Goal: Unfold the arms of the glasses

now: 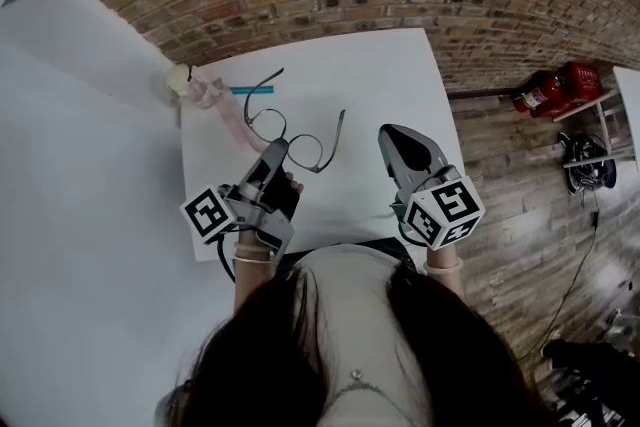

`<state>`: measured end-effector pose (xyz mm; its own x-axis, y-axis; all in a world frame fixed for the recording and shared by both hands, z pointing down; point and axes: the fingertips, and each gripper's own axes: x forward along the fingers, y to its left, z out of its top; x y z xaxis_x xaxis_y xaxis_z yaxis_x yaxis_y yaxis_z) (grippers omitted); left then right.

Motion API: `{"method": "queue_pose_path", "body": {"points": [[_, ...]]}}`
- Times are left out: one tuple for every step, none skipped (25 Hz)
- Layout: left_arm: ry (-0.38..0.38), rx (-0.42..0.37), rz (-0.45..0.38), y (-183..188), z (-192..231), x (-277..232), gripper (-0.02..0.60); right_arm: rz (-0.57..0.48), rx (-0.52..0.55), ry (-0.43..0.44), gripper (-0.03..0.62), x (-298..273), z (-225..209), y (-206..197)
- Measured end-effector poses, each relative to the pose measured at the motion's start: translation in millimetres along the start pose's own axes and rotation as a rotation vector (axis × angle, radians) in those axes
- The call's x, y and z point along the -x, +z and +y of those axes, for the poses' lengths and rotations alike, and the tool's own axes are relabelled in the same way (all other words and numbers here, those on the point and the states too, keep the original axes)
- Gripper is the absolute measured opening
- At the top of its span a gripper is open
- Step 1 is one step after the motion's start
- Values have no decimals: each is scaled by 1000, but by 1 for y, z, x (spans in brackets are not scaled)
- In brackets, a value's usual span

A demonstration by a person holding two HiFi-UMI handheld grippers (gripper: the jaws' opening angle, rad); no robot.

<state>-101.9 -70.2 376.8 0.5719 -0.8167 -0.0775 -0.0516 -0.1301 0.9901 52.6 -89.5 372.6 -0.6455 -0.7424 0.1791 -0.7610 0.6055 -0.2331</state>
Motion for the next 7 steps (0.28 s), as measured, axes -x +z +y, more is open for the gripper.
{"method": "queue_pose_path", "body": {"points": [[2,1,2,0,0,-1,21,1,0,-1,3,0,0,1],[3,1,3,0,1,-1,21,1,0,0,3,0,-1,2],[5,1,4,1,1,-3,21,1,0,0,3,-1,-1,3],[6,2,5,3,3,-4,21,1,1,1,3,-3,-2,3],[8,3,6,4,5,-5,21,2,1,2,3,-6,-3,3],[9,6,6,6,7,-7,21,4,2,2,3,-8,-4,2],[10,8,7,8,10,-9,21,6,3,3,3,-11,-5,1]]}}
